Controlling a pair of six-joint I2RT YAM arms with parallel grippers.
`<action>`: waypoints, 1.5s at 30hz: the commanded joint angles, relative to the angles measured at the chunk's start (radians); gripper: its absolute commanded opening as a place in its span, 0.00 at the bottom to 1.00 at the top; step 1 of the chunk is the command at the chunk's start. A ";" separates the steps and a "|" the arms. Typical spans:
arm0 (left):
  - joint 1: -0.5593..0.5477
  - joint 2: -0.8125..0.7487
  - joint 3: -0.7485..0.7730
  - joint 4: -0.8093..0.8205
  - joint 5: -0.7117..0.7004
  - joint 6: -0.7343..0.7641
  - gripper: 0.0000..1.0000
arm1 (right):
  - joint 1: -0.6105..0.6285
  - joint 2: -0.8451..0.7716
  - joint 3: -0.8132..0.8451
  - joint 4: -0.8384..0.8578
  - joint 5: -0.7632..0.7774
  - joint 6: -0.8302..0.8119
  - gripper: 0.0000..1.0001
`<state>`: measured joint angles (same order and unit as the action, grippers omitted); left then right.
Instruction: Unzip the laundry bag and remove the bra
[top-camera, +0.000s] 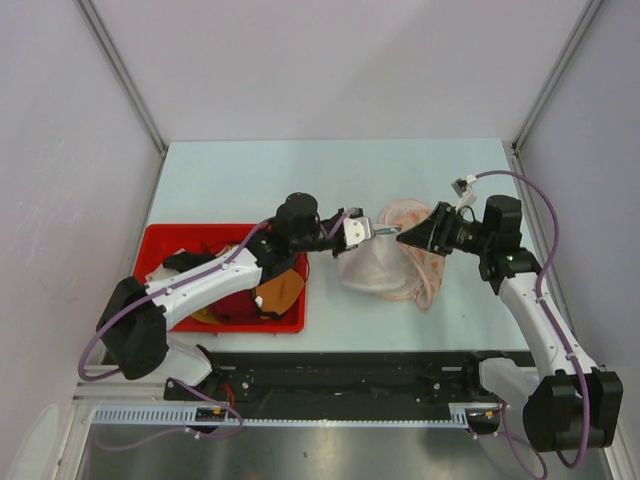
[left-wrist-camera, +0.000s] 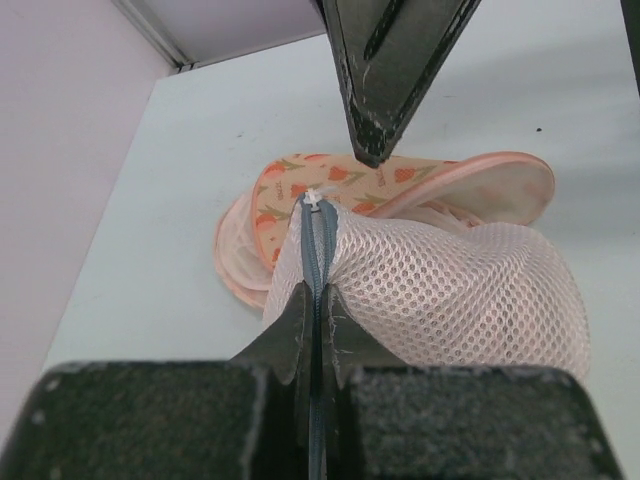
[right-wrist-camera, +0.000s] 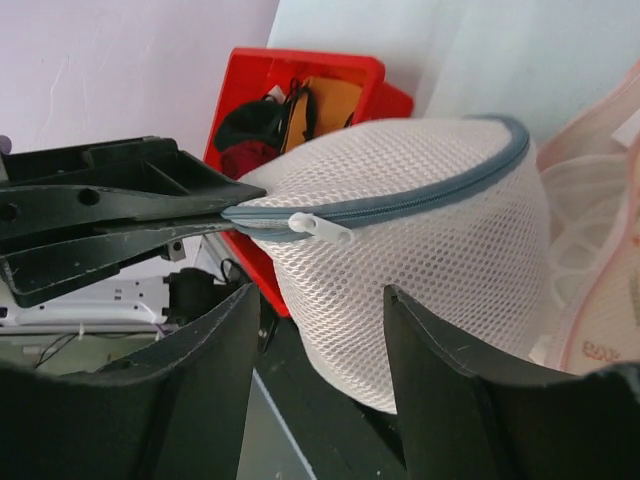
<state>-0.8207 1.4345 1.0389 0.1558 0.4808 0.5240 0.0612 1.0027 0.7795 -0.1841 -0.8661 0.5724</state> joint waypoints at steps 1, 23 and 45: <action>0.000 -0.055 0.001 0.082 0.078 0.079 0.00 | 0.041 0.045 0.033 0.051 -0.060 0.012 0.57; 0.000 -0.083 -0.008 0.057 0.104 0.074 0.00 | 0.068 0.086 0.033 0.221 -0.043 0.113 0.57; 0.000 -0.060 0.009 0.045 0.099 0.076 0.00 | 0.100 0.025 0.035 0.141 -0.033 0.052 0.29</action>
<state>-0.8196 1.3937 1.0283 0.1555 0.5278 0.5583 0.1513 1.0573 0.7795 -0.0101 -0.9062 0.6605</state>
